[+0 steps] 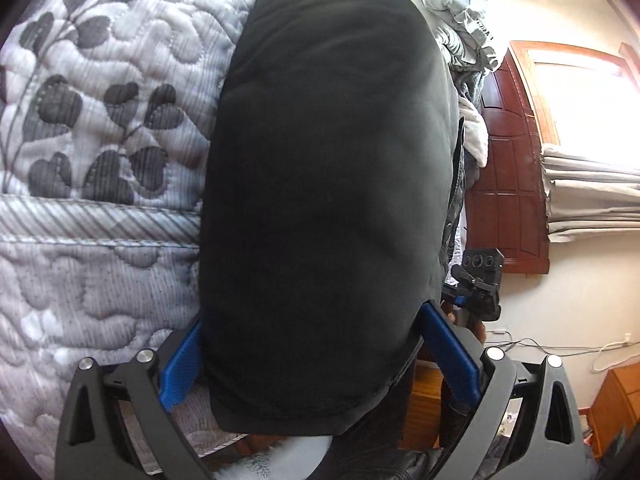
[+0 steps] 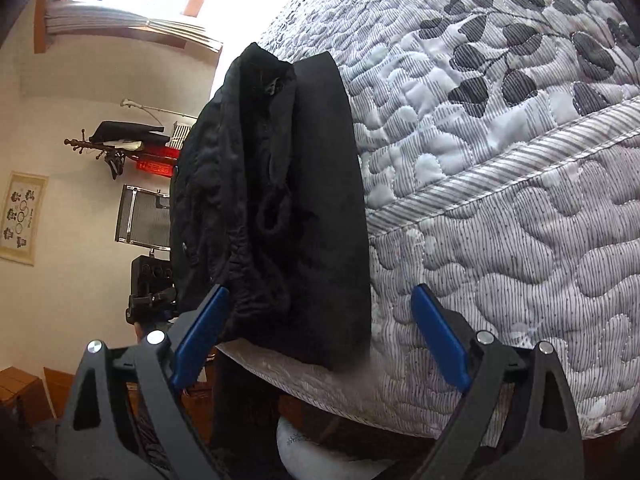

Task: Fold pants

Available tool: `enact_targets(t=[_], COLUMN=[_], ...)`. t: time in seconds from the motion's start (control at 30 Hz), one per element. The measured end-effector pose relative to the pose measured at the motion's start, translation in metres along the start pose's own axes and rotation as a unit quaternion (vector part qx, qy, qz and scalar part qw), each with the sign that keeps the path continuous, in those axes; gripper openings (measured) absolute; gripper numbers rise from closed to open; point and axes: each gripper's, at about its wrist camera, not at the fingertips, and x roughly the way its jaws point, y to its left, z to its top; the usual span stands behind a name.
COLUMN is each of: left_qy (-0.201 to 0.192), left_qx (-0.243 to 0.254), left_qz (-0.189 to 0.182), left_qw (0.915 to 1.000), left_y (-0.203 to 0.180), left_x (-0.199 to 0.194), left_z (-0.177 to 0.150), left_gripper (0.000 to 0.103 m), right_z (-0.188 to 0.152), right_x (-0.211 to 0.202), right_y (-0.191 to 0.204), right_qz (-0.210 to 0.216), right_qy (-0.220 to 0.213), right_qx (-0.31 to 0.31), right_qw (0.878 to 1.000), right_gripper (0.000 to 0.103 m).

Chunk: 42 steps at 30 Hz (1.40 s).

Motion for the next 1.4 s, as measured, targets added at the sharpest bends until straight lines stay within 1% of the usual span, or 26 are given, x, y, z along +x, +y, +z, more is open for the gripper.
enact_targets(t=[0.23, 0.37, 0.47, 0.53, 0.57, 0.67, 0.77, 0.87, 0.9, 0.93, 1.0, 1.03, 1.07, 1.1, 1.13, 1.17, 1.2, 1.23, 1.27, 1.33, 1.4], left_qy=[0.017, 0.029, 0.033, 0.051, 0.059, 0.067, 0.056, 0.057, 0.054, 0.052, 0.047, 0.041, 0.036, 0.029, 0.022, 0.014, -0.004, -0.012, -0.019, -0.033, -0.046], left_qx=[0.001, -0.003, 0.014, 0.035, 0.040, 0.020, 0.003, -0.007, -0.013, -0.020, -0.039, -0.043, -0.043, -0.042, -0.042, -0.042, -0.048, -0.047, -0.044, -0.039, -0.029], left_qz=[-0.016, -0.027, -0.051, -0.068, -0.070, -0.038, -0.038, -0.026, -0.024, -0.018, -0.011, -0.011, -0.005, 0.001, 0.007, 0.012, 0.016, 0.018, 0.020, 0.022, 0.027], left_qw=[0.9997, 0.9992, 0.9980, 0.9958, 0.9950, 0.9968, 0.9977, 0.9980, 0.9982, 0.9983, 0.9981, 0.9982, 0.9984, 0.9987, 0.9989, 0.9989, 0.9987, 0.9987, 0.9986, 0.9985, 0.9981], left_y=[0.001, 0.004, -0.007, -0.017, -0.020, -0.015, -0.016, -0.019, -0.020, -0.020, -0.016, -0.015, -0.016, -0.018, -0.020, -0.023, -0.025, -0.028, -0.030, -0.029, -0.035], left_x=[0.007, 0.015, 0.018, 0.022, 0.025, 0.040, 0.045, 0.047, 0.047, 0.047, 0.044, 0.043, 0.041, 0.040, 0.039, 0.038, 0.035, 0.033, 0.031, 0.023, 0.018], left_z=[0.007, 0.015, 0.011, 0.007, 0.005, 0.007, 0.011, 0.013, 0.013, 0.014, 0.012, 0.011, 0.006, 0.004, 0.002, -0.001, -0.003, -0.005, -0.007, -0.009, -0.009], left_gripper=[0.099, 0.099, 0.099, 0.099, 0.099, 0.099, 0.099, 0.099, 0.097, 0.092, 0.086, 0.082, 0.081, 0.078, 0.075, 0.074, 0.070, 0.066, 0.064, 0.055, 0.051], right_z=[0.009, 0.015, 0.016, 0.017, 0.017, 0.018, 0.021, 0.023, 0.023, 0.024, 0.023, 0.022, 0.020, 0.018, 0.017, 0.015, 0.013, 0.013, 0.012, 0.009, 0.007], right_x=[0.010, 0.022, 0.031, 0.032, 0.033, 0.039, 0.044, 0.047, 0.048, 0.049, 0.050, 0.050, 0.050, 0.049, 0.047, 0.046, 0.043, 0.042, 0.040, 0.039, 0.037], right_y=[0.003, 0.014, 0.016, 0.019, 0.020, 0.026, 0.027, 0.032, 0.034, 0.034, 0.036, 0.037, 0.038, 0.040, 0.042, 0.044, 0.048, 0.052, 0.056, 0.069, 0.086], right_qz=[0.021, 0.029, 0.028, 0.032, 0.034, 0.035, 0.041, 0.040, 0.039, 0.039, 0.030, 0.023, 0.020, 0.025, 0.032, 0.035, 0.038, 0.041, 0.039, 0.018, 0.001], right_qy=[0.005, 0.013, 0.017, 0.019, 0.020, 0.025, 0.026, 0.029, 0.030, 0.030, 0.026, 0.025, 0.022, 0.018, 0.013, 0.007, 0.001, -0.003, -0.007, -0.014, -0.022], right_qx=[-0.008, -0.016, -0.014, -0.017, -0.020, -0.023, -0.021, -0.024, -0.027, -0.031, -0.036, -0.040, -0.042, -0.043, -0.046, -0.050, -0.054, -0.057, -0.061, -0.078, -0.101], right_qw=[1.000, 0.999, 0.999, 0.999, 0.999, 0.999, 0.999, 0.998, 0.998, 0.998, 0.999, 0.999, 0.999, 0.999, 0.998, 0.998, 0.998, 0.998, 0.997, 0.997, 0.995], right_gripper=[0.093, 0.093, 0.095, 0.096, 0.096, 0.097, 0.097, 0.097, 0.097, 0.096, 0.087, 0.076, 0.068, 0.064, 0.056, 0.050, 0.047, 0.043, 0.041, 0.039, 0.037])
